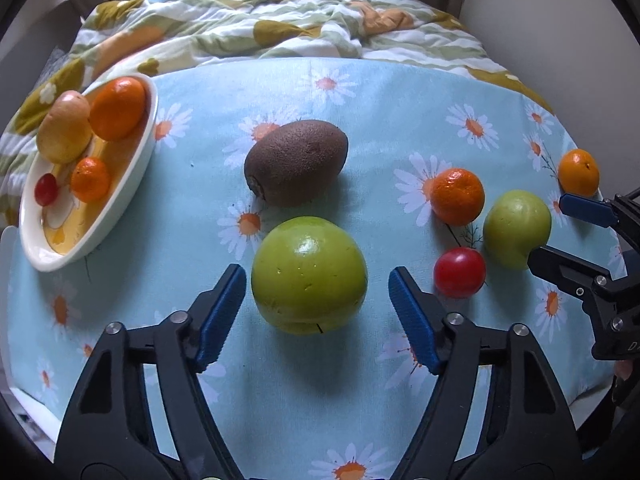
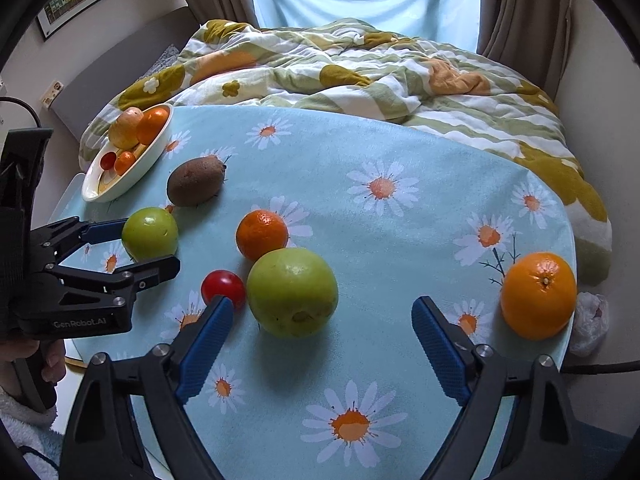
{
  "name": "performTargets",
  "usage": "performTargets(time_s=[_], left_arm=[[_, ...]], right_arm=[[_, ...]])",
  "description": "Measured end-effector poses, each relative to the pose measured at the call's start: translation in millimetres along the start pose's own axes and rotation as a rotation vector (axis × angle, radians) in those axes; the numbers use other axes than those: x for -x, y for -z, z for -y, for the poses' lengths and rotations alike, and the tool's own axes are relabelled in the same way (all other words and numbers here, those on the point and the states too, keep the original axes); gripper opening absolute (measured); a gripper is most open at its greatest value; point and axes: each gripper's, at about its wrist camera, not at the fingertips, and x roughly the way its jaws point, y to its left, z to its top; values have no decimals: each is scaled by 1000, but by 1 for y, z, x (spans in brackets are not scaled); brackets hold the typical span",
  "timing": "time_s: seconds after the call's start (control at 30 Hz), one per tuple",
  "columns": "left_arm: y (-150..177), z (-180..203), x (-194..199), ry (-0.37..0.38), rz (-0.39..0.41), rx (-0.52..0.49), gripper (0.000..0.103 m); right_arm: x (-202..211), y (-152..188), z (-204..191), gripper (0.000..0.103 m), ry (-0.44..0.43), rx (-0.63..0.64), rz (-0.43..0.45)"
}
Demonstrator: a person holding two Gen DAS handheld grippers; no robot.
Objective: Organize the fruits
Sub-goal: 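Close the left tool on the large green apple while the right tool grasps a smaller green apple, then carry both green apples to the bowl and open the left tool inside it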
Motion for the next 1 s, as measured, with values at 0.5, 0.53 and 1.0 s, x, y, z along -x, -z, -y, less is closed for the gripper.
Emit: performTargets(time_s=[0.5,0.53,1.0], left_arm=[[8,-3,0,-16,-10,15,59],[9,-4,0,-15,-10,19,59],[22,-9,21,-13,25,41,59]], right_arm=[[-12,-10,-4,72,-61,12,-15],[-13,-10,-5,72,-59,16,-17],[-22,-3,-10,49,-93,12,-57]])
